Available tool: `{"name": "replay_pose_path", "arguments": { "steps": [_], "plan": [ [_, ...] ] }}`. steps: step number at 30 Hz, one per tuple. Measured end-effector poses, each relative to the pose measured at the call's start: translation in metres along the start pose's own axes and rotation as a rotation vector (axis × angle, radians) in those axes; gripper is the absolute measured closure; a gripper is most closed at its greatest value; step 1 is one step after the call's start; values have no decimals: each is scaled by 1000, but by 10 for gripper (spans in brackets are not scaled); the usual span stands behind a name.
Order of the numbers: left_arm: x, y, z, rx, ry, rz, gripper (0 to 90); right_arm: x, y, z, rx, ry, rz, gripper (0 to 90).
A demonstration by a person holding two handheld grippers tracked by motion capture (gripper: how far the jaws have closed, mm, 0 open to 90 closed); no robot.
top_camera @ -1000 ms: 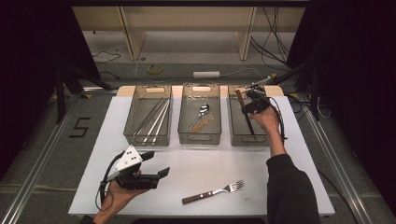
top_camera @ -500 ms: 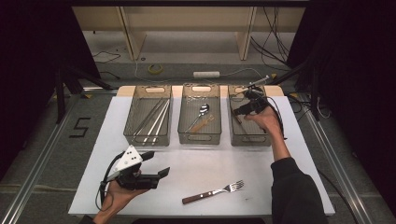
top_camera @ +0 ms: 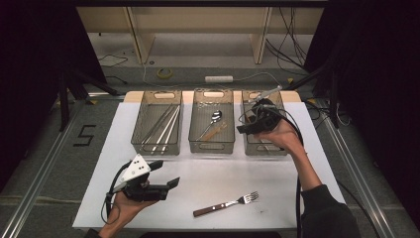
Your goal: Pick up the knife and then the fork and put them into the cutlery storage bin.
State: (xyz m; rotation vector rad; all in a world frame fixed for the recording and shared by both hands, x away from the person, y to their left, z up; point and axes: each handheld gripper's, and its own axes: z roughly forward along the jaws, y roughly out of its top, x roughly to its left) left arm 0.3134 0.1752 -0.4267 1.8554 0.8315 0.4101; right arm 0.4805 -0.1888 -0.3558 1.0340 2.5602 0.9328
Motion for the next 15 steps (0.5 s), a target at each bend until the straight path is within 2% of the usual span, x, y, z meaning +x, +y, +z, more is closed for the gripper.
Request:
{"name": "replay_pose_path", "arguments": {
  "steps": [10,15],
  "plan": [
    [1,0,0,-2,4,-5,186,43,-28,-4,0,102,-95,334],
    [1,0,0,0,7,-5,185,63,-42,-1,25,144,-147,309]
  ]
}}
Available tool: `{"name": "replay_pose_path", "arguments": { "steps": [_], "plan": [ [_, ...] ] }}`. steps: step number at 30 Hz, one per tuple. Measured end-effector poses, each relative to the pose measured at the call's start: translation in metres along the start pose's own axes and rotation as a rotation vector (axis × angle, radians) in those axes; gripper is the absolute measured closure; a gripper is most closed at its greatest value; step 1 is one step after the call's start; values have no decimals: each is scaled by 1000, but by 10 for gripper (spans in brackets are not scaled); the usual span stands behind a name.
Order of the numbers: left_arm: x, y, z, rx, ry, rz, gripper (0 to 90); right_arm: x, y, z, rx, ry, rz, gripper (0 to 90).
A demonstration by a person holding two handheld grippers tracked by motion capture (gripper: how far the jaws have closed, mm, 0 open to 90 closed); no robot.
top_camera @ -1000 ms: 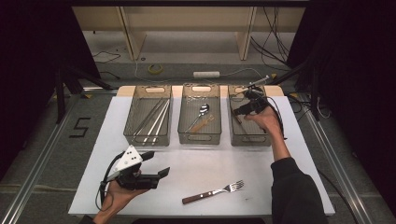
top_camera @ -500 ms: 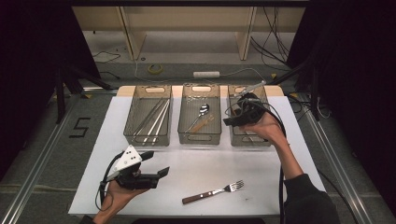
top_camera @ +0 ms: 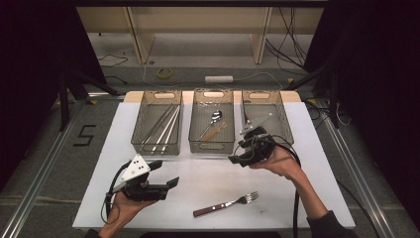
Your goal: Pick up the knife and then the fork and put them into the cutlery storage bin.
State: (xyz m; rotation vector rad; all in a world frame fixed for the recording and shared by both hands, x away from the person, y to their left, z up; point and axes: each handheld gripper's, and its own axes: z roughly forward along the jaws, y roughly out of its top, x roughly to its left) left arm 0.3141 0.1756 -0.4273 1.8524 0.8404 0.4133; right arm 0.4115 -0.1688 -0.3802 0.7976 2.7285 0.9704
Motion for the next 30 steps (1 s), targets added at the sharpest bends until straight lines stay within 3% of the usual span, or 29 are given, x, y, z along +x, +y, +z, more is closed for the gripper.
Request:
{"name": "replay_pose_path", "arguments": {
  "steps": [17,30],
  "plan": [
    [0,0,-1,-2,0,-1,184,48,-8,17,57,99,-129,300],
    [0,0,-1,-3,-2,3,184,71,-15,32,130,159,-199,333]
  ]
}}
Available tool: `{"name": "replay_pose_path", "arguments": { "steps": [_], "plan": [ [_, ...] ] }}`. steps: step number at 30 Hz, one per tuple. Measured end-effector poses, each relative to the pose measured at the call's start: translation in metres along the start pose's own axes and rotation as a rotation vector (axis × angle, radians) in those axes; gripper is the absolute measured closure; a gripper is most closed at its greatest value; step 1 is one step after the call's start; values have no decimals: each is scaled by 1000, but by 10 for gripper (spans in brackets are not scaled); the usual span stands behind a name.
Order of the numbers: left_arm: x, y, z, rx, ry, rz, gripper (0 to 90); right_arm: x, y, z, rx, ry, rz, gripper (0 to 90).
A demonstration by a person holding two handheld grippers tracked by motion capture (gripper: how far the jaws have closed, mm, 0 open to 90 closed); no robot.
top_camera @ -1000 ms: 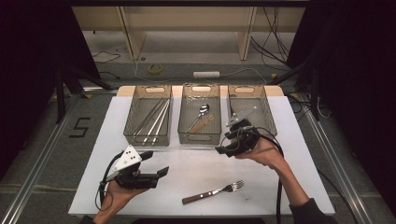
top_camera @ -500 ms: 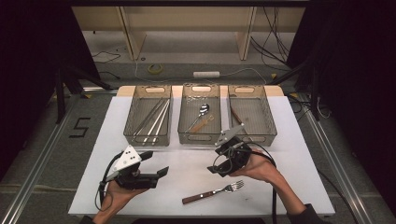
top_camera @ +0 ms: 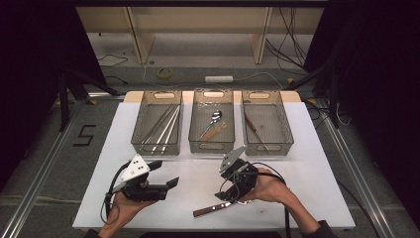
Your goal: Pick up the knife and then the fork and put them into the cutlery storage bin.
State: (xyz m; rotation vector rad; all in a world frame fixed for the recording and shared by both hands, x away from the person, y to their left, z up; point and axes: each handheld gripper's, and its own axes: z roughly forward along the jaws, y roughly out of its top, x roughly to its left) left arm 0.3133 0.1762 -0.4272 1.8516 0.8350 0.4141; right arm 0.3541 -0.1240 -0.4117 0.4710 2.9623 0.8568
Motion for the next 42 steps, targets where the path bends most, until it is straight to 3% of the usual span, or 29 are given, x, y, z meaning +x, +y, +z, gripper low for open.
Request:
{"name": "replay_pose_path", "arguments": {
  "steps": [20,26,42],
  "plan": [
    [0,0,0,5,-3,6,184,14,-11,34,159,43,-72,500],
    [-1,0,0,5,-2,8,184,16,-13,43,181,46,-68,537],
    [-1,0,0,8,-2,9,184,20,-13,50,226,33,-111,620]
  ]
}}
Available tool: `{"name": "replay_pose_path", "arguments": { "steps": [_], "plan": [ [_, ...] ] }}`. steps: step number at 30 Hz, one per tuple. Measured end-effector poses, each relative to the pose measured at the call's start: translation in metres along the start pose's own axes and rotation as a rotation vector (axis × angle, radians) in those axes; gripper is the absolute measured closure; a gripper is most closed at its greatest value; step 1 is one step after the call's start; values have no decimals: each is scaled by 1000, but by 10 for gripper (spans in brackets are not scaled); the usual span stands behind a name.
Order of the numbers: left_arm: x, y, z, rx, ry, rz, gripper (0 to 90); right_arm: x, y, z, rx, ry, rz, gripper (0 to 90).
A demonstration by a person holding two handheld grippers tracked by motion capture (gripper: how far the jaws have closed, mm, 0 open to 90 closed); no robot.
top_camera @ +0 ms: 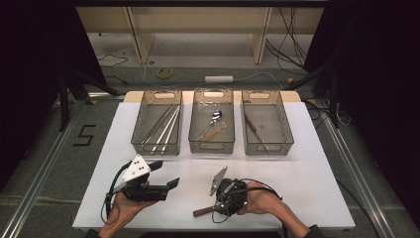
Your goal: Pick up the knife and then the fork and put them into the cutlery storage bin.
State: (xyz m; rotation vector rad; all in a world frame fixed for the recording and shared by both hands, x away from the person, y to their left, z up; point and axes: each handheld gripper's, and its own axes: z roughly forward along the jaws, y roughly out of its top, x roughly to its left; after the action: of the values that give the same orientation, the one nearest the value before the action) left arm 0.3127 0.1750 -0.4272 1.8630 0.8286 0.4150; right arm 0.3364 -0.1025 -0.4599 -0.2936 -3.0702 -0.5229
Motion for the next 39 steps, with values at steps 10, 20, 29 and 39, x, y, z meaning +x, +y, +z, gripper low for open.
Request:
{"name": "replay_pose_path", "arguments": {
  "steps": [10,20,29,39],
  "plan": [
    [0,0,0,2,-1,1,184,3,1,2,19,-28,-21,673],
    [0,0,1,2,-2,1,184,4,2,2,38,-37,-51,745],
    [0,0,1,1,-1,2,184,4,4,2,49,-32,-59,774],
    [0,0,0,2,-1,3,184,5,5,1,66,-36,-62,778]
  ]
}}
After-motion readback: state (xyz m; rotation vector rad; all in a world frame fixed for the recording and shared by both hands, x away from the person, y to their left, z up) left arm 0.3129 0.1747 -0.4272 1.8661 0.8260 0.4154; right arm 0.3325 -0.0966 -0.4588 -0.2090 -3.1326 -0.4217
